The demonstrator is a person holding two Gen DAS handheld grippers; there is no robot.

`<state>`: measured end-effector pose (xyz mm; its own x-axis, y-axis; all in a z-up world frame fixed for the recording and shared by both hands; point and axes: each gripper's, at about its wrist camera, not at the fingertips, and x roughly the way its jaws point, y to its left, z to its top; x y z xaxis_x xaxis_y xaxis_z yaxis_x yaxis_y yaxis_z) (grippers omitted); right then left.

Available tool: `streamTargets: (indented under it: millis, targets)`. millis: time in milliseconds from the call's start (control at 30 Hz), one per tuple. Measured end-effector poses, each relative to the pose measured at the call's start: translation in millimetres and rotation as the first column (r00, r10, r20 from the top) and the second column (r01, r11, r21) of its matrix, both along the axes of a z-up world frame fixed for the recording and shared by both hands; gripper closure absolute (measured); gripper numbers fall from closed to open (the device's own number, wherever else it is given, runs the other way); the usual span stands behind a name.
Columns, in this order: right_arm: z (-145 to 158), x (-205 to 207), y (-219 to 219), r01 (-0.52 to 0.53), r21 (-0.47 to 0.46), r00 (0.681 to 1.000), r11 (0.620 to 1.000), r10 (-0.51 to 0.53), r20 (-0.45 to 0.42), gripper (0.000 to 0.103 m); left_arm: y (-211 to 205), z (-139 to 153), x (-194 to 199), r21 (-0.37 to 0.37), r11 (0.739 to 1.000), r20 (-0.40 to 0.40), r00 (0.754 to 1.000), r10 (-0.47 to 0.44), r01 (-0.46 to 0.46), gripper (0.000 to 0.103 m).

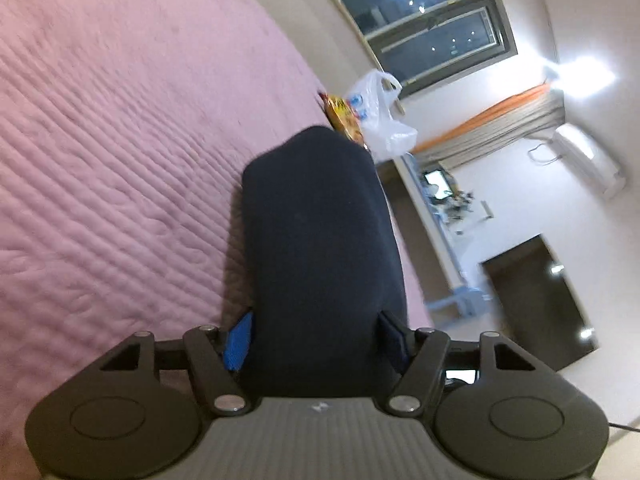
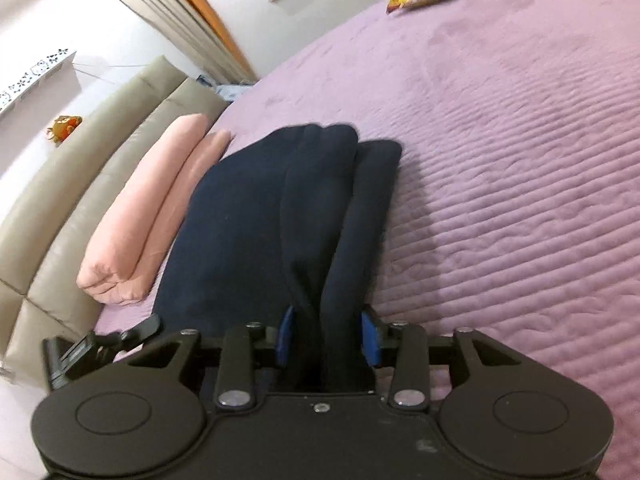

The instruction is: Fold large clothes

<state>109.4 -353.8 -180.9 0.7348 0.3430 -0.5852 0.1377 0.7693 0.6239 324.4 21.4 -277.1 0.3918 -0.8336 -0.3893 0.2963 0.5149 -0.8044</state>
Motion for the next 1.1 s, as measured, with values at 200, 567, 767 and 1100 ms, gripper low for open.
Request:
streamTargets:
  millis: [200,567,767,1100]
  targets:
    - [44,-39,15,0.062,-0.057,0.995,0.996,-0.057,0.084,0.038,16,67,-64,0.173,0.979,0.154,0.984,0.086,-0.112,0.037]
    - [-13,-43,77,-0.041,-0.336,0.990,0.941,-0.008,-0.144,0.103,-82,68,-106,0.531,0.846,0.252,0.961,-0.115,-0.038,0.088]
    - [38,-36,42,0.010,-0.316,1.000,0.949,-0.008,0.008,0.088,-58,62,-123,0.492,0.870,0.245,0.965,-0.095,-0.039,0.090]
    - [28,157,72,-0.058,-0.422,0.974,0.905,0.145,0.176,0.089,-52,46,-106,0.400,0.917,0.204,0.976,-0.076,-0.012,0.090]
